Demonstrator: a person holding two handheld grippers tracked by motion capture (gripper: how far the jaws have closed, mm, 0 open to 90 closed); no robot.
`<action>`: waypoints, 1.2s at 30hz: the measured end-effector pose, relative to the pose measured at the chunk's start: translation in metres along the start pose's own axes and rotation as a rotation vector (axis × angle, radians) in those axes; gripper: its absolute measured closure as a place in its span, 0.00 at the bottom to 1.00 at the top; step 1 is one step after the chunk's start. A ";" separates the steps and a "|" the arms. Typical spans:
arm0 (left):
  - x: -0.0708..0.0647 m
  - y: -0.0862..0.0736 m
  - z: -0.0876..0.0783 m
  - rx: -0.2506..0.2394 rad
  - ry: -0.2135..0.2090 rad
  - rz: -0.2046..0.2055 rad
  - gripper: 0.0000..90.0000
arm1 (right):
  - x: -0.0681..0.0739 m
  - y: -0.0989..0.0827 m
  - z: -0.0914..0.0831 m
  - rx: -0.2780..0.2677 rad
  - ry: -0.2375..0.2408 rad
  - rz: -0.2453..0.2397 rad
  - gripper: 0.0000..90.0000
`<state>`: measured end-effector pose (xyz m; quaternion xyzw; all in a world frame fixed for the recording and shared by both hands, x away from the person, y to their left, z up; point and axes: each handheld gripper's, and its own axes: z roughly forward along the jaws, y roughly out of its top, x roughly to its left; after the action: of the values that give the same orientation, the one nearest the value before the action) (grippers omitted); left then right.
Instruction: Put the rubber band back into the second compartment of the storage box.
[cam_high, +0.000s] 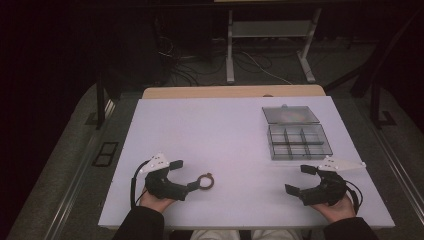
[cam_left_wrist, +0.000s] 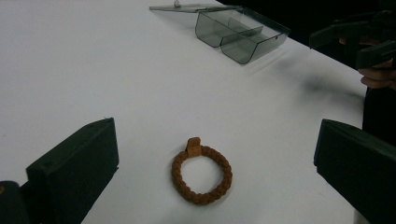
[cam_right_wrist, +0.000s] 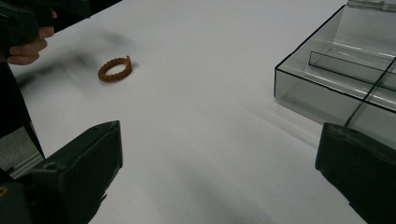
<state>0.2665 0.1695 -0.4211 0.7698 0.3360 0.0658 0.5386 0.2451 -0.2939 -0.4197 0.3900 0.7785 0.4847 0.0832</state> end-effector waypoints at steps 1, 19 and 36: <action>0.000 0.000 0.000 0.001 0.000 0.001 0.00 | -0.001 0.000 0.000 0.007 0.000 0.003 0.00; -0.001 0.001 0.000 0.022 -0.002 0.017 0.00 | -0.004 -0.002 0.001 0.027 0.001 0.006 0.00; -0.007 0.010 -0.001 0.067 0.004 0.037 0.00 | -0.005 -0.003 -0.002 0.027 0.015 0.007 0.00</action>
<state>0.2653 0.1646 -0.4103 0.7933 0.3251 0.0661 0.5105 0.2461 -0.2996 -0.4224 0.3902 0.7840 0.4776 0.0702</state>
